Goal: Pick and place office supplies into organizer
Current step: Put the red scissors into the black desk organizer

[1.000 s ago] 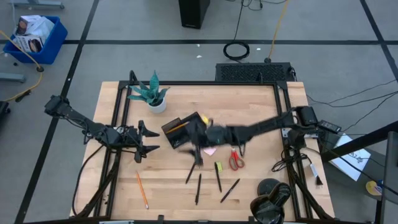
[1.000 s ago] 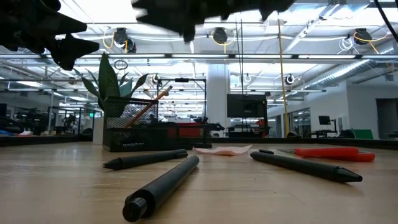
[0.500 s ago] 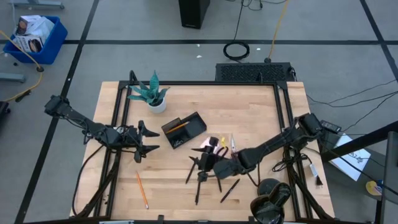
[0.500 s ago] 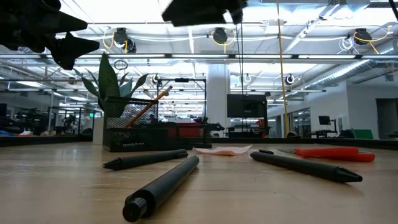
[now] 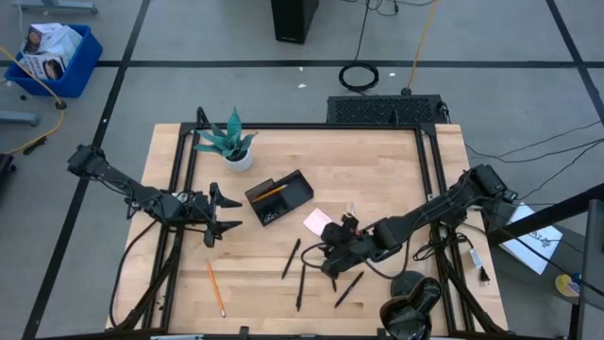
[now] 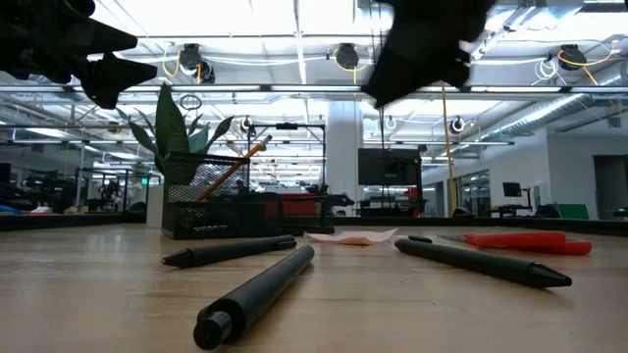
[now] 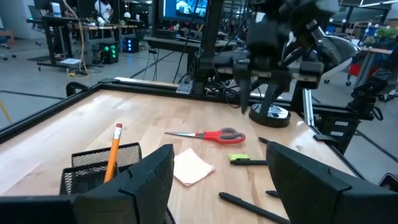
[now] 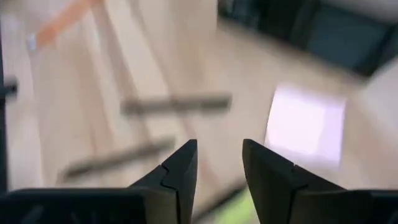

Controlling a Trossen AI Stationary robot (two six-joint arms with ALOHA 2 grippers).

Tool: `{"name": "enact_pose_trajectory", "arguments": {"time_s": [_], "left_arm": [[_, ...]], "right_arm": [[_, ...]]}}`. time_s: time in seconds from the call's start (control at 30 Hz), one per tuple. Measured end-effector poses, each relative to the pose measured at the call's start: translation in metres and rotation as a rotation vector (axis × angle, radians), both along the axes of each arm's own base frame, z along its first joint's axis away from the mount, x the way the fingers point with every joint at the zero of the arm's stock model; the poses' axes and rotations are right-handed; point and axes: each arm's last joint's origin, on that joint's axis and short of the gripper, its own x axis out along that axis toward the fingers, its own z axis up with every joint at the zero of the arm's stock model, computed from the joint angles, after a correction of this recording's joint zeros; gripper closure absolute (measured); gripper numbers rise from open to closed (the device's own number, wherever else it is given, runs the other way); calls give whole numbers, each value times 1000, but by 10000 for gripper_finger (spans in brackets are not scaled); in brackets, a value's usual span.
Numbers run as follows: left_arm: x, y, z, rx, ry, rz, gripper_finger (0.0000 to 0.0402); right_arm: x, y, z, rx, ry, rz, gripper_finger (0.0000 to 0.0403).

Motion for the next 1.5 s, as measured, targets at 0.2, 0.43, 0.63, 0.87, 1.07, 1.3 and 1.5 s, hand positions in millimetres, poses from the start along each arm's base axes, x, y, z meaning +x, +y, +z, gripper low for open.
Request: {"name": "enact_pose_trajectory", "arguments": {"time_s": [0.2, 0.43, 0.63, 0.87, 1.07, 1.3, 1.5], "left_arm": [[0, 0, -3, 7, 31, 1, 142], [0, 0, -3, 5, 32, 1, 142], [0, 0, -4, 6, 42, 1, 142], [0, 0, -5, 7, 44, 1, 142], [0, 0, -4, 6, 41, 2, 142], [0, 0, -4, 6, 39, 2, 142], [0, 0, -4, 5, 37, 2, 142]], "right_arm": [[-16, 1, -10, 127, 221, 32, 285], [-32, 3, -28, 218, 387, 48, 285], [-42, -3, -56, 271, 413, 1, 286], [-51, -11, -76, 244, 419, -24, 299], [-53, -14, -83, 240, 407, -21, 307], [-55, -17, -86, 212, 404, -35, 307], [-58, -21, -91, 211, 418, -52, 311]]}}
